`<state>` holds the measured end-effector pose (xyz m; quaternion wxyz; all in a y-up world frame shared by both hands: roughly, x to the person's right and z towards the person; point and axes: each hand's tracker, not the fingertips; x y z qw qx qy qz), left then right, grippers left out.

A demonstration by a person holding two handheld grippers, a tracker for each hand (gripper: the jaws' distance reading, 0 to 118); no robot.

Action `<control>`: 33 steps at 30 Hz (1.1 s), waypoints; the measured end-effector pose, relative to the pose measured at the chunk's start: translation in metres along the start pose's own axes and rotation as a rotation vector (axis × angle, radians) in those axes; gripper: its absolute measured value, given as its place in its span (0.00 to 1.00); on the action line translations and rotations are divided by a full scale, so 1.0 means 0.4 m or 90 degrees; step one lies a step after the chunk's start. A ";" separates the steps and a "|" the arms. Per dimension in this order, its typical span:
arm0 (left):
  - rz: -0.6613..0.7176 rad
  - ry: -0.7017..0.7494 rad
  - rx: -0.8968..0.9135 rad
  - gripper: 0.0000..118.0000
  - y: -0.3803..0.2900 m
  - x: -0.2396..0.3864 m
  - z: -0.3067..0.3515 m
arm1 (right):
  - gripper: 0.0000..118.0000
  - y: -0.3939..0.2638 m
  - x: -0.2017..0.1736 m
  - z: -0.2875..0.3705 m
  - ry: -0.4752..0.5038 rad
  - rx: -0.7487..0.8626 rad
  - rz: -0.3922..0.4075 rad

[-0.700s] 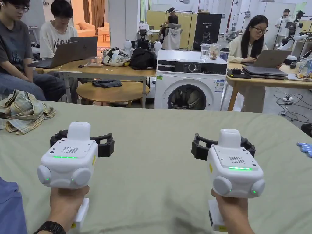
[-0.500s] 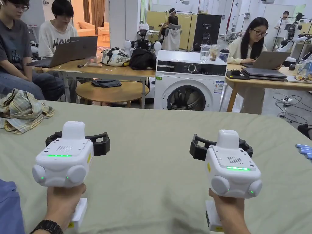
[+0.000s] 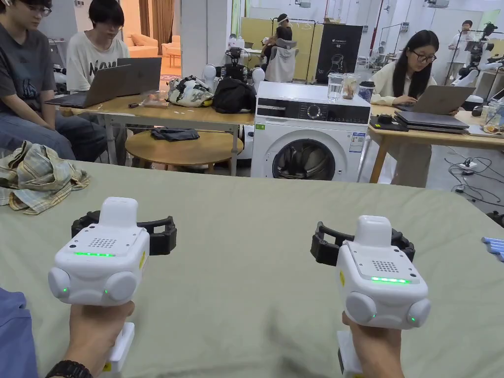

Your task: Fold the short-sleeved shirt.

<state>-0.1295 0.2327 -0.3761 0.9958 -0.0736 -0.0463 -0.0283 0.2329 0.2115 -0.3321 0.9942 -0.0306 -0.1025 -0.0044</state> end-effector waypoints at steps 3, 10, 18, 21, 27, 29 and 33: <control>0.001 0.003 0.000 1.00 -0.006 0.001 0.002 | 1.00 0.005 -0.004 0.001 -0.003 0.003 0.001; 0.004 0.005 -0.013 1.00 -0.014 0.000 0.006 | 1.00 -0.003 -0.003 -0.009 -0.003 -0.001 0.005; 0.008 0.000 -0.016 1.00 -0.018 0.006 0.002 | 1.00 -0.008 0.004 -0.005 -0.011 -0.009 -0.004; 0.020 -0.006 -0.024 1.00 -0.016 0.008 0.000 | 1.00 -0.010 0.008 -0.004 -0.009 -0.011 0.000; -0.001 -0.001 -0.015 1.00 -0.014 0.012 0.002 | 1.00 -0.009 0.009 0.004 -0.010 -0.010 0.004; 0.001 -0.001 -0.014 1.00 -0.013 0.011 0.005 | 1.00 -0.010 0.009 0.002 -0.010 -0.010 -0.002; 0.001 -0.001 -0.018 1.00 -0.012 0.014 0.012 | 1.00 -0.007 -0.001 0.004 -0.009 -0.014 -0.009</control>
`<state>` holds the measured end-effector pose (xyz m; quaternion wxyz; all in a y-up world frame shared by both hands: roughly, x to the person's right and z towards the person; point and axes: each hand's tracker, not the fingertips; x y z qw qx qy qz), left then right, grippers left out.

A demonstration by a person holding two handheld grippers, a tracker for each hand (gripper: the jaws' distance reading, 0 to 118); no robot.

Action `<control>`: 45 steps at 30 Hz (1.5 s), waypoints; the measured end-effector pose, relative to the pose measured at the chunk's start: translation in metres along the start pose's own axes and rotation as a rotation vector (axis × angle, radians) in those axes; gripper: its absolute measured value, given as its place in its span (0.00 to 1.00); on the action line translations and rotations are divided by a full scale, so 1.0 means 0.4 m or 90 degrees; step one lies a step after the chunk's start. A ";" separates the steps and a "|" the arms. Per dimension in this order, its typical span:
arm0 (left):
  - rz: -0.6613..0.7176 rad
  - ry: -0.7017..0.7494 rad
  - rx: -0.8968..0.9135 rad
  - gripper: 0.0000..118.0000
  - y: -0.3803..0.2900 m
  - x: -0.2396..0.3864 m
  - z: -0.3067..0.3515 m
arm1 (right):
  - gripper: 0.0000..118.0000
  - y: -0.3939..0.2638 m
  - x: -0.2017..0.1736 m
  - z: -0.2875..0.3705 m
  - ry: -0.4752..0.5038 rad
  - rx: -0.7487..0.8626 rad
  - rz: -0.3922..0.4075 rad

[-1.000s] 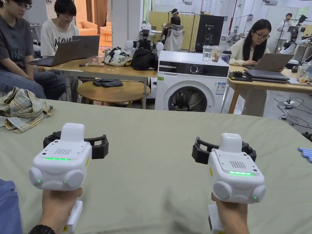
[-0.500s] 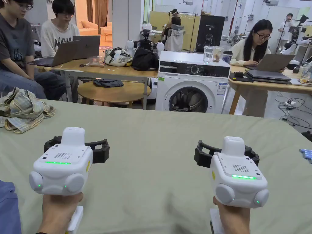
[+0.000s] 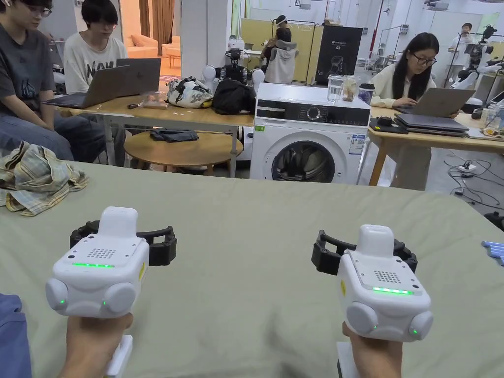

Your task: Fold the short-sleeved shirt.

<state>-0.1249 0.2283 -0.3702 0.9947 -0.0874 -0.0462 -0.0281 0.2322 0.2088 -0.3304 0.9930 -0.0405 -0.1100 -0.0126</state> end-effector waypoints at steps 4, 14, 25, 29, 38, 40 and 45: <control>-0.003 -0.001 0.002 1.00 -0.001 0.002 0.010 | 1.00 -0.003 -0.009 0.001 -0.001 -0.001 0.012; -0.008 0.003 0.000 1.00 0.006 -0.007 0.015 | 1.00 0.004 -0.008 0.005 0.002 0.002 0.010; -0.002 -0.010 0.019 1.00 0.011 -0.012 0.011 | 1.00 -0.009 -0.016 0.009 0.008 0.012 0.005; -0.001 -0.009 0.023 1.00 0.015 -0.011 0.014 | 1.00 -0.005 -0.015 0.007 0.006 0.010 0.008; 0.002 -0.006 0.026 0.99 0.017 -0.014 0.013 | 1.00 0.001 -0.017 0.013 -0.001 0.005 0.010; -0.002 -0.005 0.026 0.99 0.016 -0.013 0.014 | 1.00 -0.001 -0.018 0.012 0.001 0.004 0.014; 0.010 0.003 0.023 0.99 0.014 -0.013 0.019 | 1.00 0.000 -0.020 0.019 -0.002 0.007 0.014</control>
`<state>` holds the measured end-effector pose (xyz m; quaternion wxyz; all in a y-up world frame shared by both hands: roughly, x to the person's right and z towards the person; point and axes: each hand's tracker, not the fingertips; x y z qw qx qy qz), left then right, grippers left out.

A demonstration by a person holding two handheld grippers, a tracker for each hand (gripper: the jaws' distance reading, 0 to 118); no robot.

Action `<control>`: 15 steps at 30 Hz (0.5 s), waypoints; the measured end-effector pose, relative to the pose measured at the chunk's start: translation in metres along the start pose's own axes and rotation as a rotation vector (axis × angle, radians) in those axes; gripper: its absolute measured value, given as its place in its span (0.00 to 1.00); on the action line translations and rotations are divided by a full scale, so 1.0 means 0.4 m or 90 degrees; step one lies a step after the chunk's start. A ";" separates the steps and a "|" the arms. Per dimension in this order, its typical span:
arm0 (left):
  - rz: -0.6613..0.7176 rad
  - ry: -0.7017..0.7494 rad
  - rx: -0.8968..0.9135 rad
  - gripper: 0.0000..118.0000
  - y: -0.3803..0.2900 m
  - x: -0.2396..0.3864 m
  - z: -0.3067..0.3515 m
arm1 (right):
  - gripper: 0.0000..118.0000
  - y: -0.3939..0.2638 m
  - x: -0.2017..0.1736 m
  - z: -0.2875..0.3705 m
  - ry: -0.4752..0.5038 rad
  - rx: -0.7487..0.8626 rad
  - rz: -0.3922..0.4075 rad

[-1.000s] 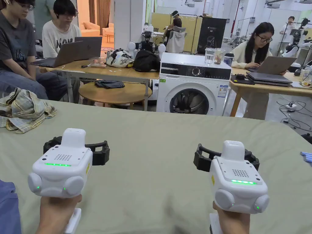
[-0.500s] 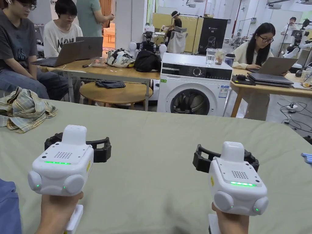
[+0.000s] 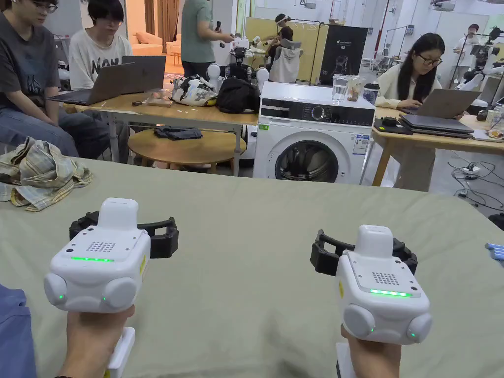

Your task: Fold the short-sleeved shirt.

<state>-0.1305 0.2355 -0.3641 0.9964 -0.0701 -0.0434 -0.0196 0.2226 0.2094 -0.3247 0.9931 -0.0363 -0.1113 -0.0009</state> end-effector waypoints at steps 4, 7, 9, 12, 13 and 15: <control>0.013 -0.003 -0.001 0.86 0.001 -0.003 0.001 | 0.77 0.003 0.002 0.002 -0.004 0.002 -0.010; 0.016 -0.010 0.002 0.59 0.004 -0.002 0.001 | 0.31 0.009 -0.002 0.010 -0.016 0.010 -0.012; 0.001 -0.010 0.018 0.19 0.003 0.007 0.008 | 0.00 0.012 -0.004 0.014 -0.014 0.020 -0.009; -0.038 0.022 0.031 0.00 0.001 0.027 0.013 | 0.00 0.012 0.000 0.013 -0.010 0.037 -0.011; -0.020 -0.007 0.043 0.00 0.000 0.018 0.019 | 0.00 0.015 0.002 0.012 -0.012 0.032 -0.011; -0.023 -0.017 0.045 0.00 0.002 0.019 0.030 | 0.00 0.019 0.001 0.013 -0.023 0.028 -0.007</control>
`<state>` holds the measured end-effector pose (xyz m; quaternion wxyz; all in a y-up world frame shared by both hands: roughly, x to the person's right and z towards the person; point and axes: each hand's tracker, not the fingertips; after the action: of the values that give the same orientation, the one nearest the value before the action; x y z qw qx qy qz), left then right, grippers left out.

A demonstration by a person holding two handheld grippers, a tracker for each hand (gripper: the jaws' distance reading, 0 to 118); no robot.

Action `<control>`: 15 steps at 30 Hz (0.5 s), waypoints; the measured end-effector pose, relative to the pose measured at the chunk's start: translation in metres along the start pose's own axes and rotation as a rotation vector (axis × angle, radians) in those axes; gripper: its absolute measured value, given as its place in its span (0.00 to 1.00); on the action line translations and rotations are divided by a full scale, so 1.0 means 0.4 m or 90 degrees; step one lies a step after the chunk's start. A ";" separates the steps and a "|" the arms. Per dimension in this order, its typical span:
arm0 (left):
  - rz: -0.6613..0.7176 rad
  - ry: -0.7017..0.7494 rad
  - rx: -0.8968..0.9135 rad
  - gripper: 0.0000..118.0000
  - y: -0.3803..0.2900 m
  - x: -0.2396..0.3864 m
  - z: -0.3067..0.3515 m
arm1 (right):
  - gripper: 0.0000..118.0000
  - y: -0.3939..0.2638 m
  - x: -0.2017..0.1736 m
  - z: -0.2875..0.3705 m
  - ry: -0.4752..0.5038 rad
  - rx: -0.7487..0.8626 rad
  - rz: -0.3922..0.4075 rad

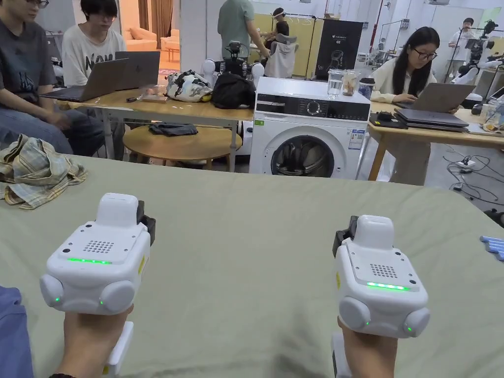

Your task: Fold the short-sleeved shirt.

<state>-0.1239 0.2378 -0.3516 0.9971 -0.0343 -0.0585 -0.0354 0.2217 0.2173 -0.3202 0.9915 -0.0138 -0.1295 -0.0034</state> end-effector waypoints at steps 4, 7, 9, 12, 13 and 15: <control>-0.003 -0.017 -0.016 0.00 0.004 0.004 -0.003 | 0.00 0.003 0.007 -0.003 0.003 -0.018 -0.006; -0.020 0.014 -0.022 0.00 0.001 0.007 -0.004 | 0.00 0.002 0.007 -0.005 0.002 -0.032 -0.010; -0.001 0.006 -0.032 0.00 0.008 -0.012 0.003 | 0.00 0.002 -0.002 -0.009 0.006 -0.041 -0.011; 0.002 0.026 -0.051 0.00 0.016 -0.050 0.013 | 0.00 0.008 -0.038 -0.006 0.018 -0.053 -0.017; -0.002 0.044 -0.058 0.00 0.019 -0.066 0.020 | 0.00 0.009 -0.058 -0.005 0.022 -0.054 -0.018; 0.005 0.043 -0.070 0.00 0.029 -0.111 0.040 | 0.00 0.015 -0.105 0.000 0.040 -0.059 -0.016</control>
<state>-0.1689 0.2536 -0.3418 0.9952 -0.0878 -0.0224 -0.0357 0.1810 0.2233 -0.3313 0.9932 -0.0577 -0.0985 -0.0220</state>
